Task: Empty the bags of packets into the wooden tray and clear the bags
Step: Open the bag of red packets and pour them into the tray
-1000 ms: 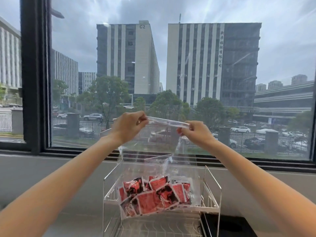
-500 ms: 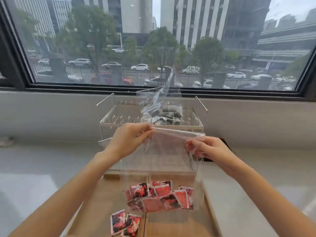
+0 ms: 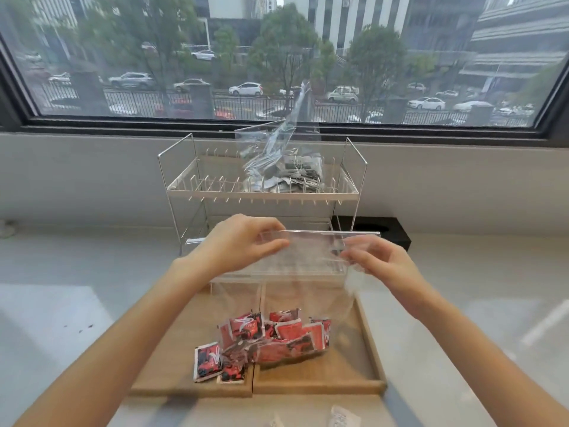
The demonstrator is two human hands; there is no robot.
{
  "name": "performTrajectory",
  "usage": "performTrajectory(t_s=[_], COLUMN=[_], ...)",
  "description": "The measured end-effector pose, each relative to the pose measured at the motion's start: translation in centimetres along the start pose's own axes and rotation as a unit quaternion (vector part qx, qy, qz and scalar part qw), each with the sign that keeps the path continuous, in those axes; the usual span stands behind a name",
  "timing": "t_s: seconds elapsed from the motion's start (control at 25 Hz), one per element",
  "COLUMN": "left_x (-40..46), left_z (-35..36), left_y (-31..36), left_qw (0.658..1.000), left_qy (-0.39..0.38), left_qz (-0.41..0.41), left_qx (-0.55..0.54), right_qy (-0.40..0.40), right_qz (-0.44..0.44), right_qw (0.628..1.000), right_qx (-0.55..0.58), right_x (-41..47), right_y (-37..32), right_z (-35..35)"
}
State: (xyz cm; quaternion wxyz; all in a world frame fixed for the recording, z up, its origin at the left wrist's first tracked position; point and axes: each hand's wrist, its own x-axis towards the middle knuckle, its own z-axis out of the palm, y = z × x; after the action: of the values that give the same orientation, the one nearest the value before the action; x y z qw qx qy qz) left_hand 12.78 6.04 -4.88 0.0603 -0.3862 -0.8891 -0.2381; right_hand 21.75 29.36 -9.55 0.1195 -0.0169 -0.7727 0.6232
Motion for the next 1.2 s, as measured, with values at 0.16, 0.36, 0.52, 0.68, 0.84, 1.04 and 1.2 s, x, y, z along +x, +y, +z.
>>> performTrajectory(t_s=[0.16,0.36,0.52,0.68,0.84,1.04,1.2], left_x=[-1.4,-3.8,-3.7,-3.3,-5.1,-5.4,-5.1], left_z=[-1.2,-2.1,-0.6,0.0,2.4,4.6,4.5], left_y=[-1.8,-4.5,-4.7,-4.3,-5.2,-4.2,-3.6], left_qw=[0.998,0.990,0.969,0.918,0.867,0.862,0.871], left_qy=[-0.035,-0.026,0.051,0.084,0.022,0.084,0.085], left_qz=[-0.040,-0.088,-0.110,-0.147,-0.168,-0.193,-0.158], left_qx=[0.036,-0.108,-0.216,-0.360,-0.468,-0.461,-0.458], right_qy=[0.024,0.057,0.069,0.054,0.068,0.037,0.054], right_qz=[0.010,0.009,0.005,0.017,0.057,0.084,0.008], right_qw=[1.000,0.998,0.997,0.996,0.994,0.995,0.998], right_qx=[0.008,0.022,0.040,0.069,0.061,0.036,-0.045], right_x=[0.3,0.4,0.3,-0.2,-0.8,0.0,2.6], right_y=[1.0,1.3,1.2,0.6,1.2,-0.6,-5.4], right_z=[-0.6,-1.0,-0.5,-1.5,-2.2,-2.9,-2.8])
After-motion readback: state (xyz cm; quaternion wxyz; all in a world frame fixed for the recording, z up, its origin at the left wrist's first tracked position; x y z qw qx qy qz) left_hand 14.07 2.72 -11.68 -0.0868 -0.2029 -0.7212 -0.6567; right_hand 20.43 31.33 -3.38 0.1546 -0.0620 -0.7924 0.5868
